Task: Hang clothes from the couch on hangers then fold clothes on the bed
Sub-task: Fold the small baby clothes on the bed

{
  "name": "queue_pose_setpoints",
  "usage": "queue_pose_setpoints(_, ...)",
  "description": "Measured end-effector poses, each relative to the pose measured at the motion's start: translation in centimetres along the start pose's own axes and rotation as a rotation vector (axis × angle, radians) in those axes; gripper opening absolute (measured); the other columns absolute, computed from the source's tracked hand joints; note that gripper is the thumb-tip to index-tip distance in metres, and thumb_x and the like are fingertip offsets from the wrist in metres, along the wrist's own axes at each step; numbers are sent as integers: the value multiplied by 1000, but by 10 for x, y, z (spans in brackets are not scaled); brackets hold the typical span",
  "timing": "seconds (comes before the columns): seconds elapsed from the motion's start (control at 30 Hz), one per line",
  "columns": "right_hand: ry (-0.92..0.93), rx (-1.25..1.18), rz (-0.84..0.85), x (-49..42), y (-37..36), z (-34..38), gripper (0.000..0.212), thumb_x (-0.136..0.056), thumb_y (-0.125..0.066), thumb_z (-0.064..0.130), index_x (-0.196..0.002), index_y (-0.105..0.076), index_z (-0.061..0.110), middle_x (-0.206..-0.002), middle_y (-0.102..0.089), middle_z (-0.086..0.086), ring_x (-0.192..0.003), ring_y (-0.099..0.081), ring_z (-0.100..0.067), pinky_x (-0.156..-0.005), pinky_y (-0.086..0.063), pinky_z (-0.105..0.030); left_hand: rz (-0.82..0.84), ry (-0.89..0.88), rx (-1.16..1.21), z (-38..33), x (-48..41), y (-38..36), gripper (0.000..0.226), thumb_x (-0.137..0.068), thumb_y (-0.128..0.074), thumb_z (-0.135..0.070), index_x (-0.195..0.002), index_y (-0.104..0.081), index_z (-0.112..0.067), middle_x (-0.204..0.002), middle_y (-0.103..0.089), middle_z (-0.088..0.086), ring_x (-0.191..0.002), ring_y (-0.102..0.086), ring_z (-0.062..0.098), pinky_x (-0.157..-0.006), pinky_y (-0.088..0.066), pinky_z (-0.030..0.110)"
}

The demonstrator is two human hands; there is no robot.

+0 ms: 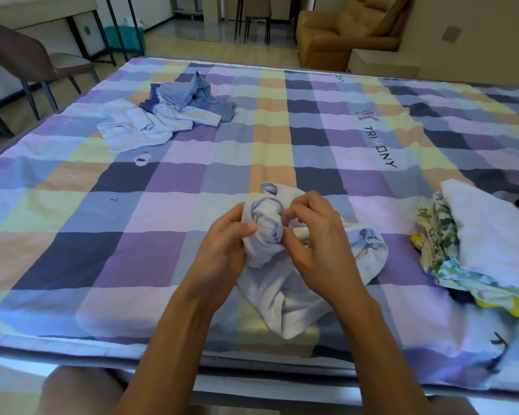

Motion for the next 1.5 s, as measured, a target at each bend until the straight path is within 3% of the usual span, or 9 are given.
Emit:
queue_pose_setpoints(0.27, -53, -80, 39, 3, -11, -6, 10, -90, -63, 22, -82, -64, 17, -103, -55, 2, -99, -55, -19, -85, -50, -45, -32, -61, -70, 5, 5, 3, 48, -89, -53, -4, -138, -54, -4, -134, -64, 17, -127, -59, 35, -108, -48, 46)
queue_pose_setpoints(0.63, -303, -475, 78, 5, -16, -16, 17, -89, -60, 24, -73, -54, 21, -86, -50, 5, -79, -53, -9, -70, -40, -14, -76, -178, -428, 6, 9, -2, 57, -89, -71, 3, -138, -51, -18, -130, -67, -4, -121, -64, 20, -95, -57, 32)
queue_pose_setpoints(0.73, -391, -633, 6, 1, -10, -18, 19, -82, -58, 18, -65, -52, 23, -76, -49, 9, -71, -49, -5, -68, -39, -16, -17, -274, -704, 8, 8, -6, 52, -90, -72, -1, -133, -52, -23, -122, -66, -16, -114, -64, 8, -87, -56, 21)
queue_pose_setpoints(0.87, -609, -864, -258, -1, 25, -39, 7, -76, -61, 20, -70, -60, 22, -71, -48, -2, -70, -43, -17, -66, -34, -29, -111, -334, -1075, -7, -4, 24, 31, -71, -54, 1, -96, -61, -16, -86, -66, -3, -79, -60, 11, -71, -52, 37)
queue_pose_setpoints(0.93, -720, -1041, -396, -2, 46, -52, 33, -87, -58, 12, -57, -64, 22, -63, -50, 2, -64, -48, -14, -66, -40, -26, -220, -308, -1179, -19, -12, 44, 31, -66, -49, 1, -88, -59, -18, -81, -63, -4, -75, -56, 12, -67, -48, 37)
queue_pose_setpoints(1.03, -754, -1090, -402, -2, 54, -55, 56, -96, -49, 4, -44, -61, 22, -54, -47, 8, -60, -51, -8, -63, -48, -22, -287, -204, -1274, -30, -28, 51, 34, -67, -50, 3, -93, -61, -17, -92, -66, 2, -86, -61, 25, -75, -49, 43)
queue_pose_setpoints(1.13, -680, -923, -293, -2, 49, -44, 41, -91, -55, 15, -53, -65, 22, -64, -55, 0, -71, -56, -17, -74, -49, -34, -258, -226, -1466, -41, -29, 24, 52, -73, -61, 3, -119, -59, -20, -123, -54, 7, -112, -48, 31, -89, -38, 38)
queue_pose_setpoints(1.37, -378, -738, -69, -14, 40, -4, 51, -87, -55, 40, -89, -58, -11, -85, -59, -35, -79, -56, -31, -77, -49, -50, 14, -370, -1032, -43, 7, -64, 29, -85, -79, -37, -106, -64, -25, -98, -67, -14, -91, -63, 7, -71, -52, 16)
queue_pose_setpoints(1.5, -340, -632, -19, -14, 38, 6, 28, -91, -64, 44, -85, -64, 17, -78, -69, -5, -78, -67, -21, -77, -57, -43, -86, -435, -988, -37, 5, -57, 16, -91, -76, -28, -99, -65, -18, -88, -70, -8, -81, -65, 11, -70, -54, 19)
Point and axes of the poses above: each hand's wrist, its own x-axis away from the middle knuckle, its own y-axis out of the back of the hand, z = x × y, the point moved 4 cm from there along -x, towards the middle knuckle
